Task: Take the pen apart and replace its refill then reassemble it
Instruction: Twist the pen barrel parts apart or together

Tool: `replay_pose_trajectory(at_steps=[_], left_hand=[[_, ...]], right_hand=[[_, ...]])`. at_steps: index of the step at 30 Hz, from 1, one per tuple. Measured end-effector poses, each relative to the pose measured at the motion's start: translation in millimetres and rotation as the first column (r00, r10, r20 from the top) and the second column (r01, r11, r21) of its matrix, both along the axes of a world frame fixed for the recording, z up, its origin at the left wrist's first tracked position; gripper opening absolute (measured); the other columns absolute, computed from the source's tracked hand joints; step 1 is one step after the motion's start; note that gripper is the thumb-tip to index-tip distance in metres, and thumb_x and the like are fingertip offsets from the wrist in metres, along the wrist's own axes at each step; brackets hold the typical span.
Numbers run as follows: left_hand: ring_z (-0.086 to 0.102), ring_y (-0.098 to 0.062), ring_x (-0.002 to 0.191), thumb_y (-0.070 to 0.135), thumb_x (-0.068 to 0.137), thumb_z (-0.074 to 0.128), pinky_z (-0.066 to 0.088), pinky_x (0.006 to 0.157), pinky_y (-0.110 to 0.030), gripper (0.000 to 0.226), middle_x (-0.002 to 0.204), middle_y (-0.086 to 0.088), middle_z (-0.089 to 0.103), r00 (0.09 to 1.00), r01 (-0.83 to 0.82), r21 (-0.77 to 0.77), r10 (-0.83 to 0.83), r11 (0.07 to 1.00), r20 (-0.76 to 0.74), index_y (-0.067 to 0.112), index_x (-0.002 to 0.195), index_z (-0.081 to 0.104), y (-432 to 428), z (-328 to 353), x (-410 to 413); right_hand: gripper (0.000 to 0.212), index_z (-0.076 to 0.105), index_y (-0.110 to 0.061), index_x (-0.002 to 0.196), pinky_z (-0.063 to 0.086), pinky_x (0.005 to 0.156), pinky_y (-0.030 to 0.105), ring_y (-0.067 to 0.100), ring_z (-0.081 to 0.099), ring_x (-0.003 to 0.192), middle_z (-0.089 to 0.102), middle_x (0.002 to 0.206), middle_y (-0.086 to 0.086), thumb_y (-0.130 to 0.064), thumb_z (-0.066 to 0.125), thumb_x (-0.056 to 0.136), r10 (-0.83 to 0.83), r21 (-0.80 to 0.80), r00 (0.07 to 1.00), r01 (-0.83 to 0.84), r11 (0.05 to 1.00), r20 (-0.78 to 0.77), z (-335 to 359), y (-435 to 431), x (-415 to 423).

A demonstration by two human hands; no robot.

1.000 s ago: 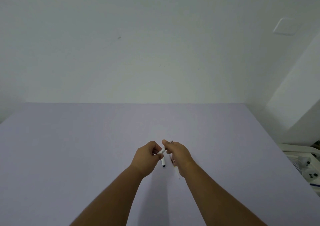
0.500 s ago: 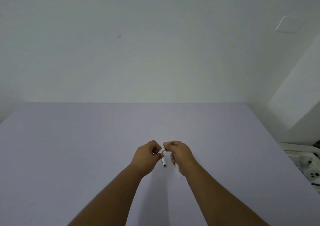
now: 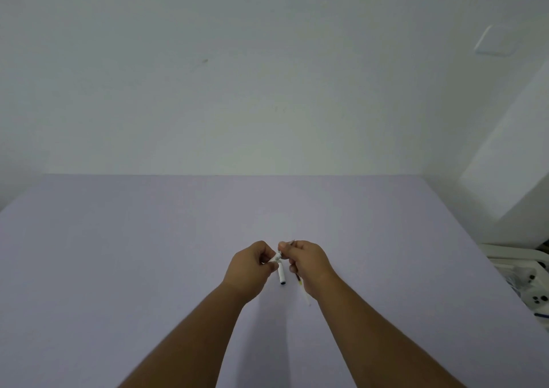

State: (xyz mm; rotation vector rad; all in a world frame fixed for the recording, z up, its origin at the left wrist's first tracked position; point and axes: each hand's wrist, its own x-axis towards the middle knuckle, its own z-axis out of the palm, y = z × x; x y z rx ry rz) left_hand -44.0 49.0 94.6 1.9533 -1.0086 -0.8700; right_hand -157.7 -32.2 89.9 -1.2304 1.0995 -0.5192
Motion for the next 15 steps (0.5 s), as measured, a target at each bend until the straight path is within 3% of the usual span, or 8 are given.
replay_pose_trajectory(at_steps=[5,9,12,15], left_hand=[[0.06,-0.019,0.069,0.011,0.081,0.067,0.056,0.077,-0.044,0.013,0.079,-0.004,0.067,0.999,-0.017,0.005,0.018,1.0,-0.038,0.021,0.075,0.06,-2,-4,4],[0.062,-0.013,0.066,0.011,0.083,0.065,0.057,0.069,-0.034,0.01,0.078,0.001,0.065,0.991,-0.041,0.062,0.049,0.997,-0.126,0.019,0.083,0.06,-3,-11,6],[0.061,-0.012,0.067,0.015,0.084,0.065,0.053,0.061,-0.026,0.017,0.084,0.001,0.065,0.977,-0.087,0.126,0.109,0.988,-0.184,0.023,0.098,0.058,-3,-20,10],[0.06,-0.012,0.064,0.02,0.084,0.064,0.046,0.052,-0.022,0.017,0.081,0.003,0.064,0.964,-0.113,0.186,0.153,0.976,-0.217,0.022,0.101,0.063,-2,-33,14]], right_hand=[[0.016,0.069,-0.013,0.077,0.042,0.064,0.026,0.012,0.048,0.063,0.062,0.066,-0.003,-0.027,0.065,0.085,-0.029,0.018,1.0,0.029,0.999,0.01,-5,0,4],[0.017,0.069,-0.021,0.077,0.046,0.067,0.027,0.011,0.054,0.069,0.067,0.077,-0.004,-0.037,0.065,0.083,0.019,-0.032,0.998,-0.021,0.999,-0.051,-11,-5,5],[0.031,0.067,-0.016,0.085,0.051,0.078,0.033,0.017,0.061,0.08,0.07,0.088,0.0,-0.044,0.056,0.087,-0.003,-0.191,0.97,-0.045,0.98,-0.243,-22,-17,6],[0.03,0.067,-0.008,0.094,0.045,0.07,0.029,0.021,0.059,0.082,0.07,0.098,0.009,-0.032,0.05,0.091,-0.02,-0.319,0.852,-0.174,0.932,-0.524,-41,-26,10]])
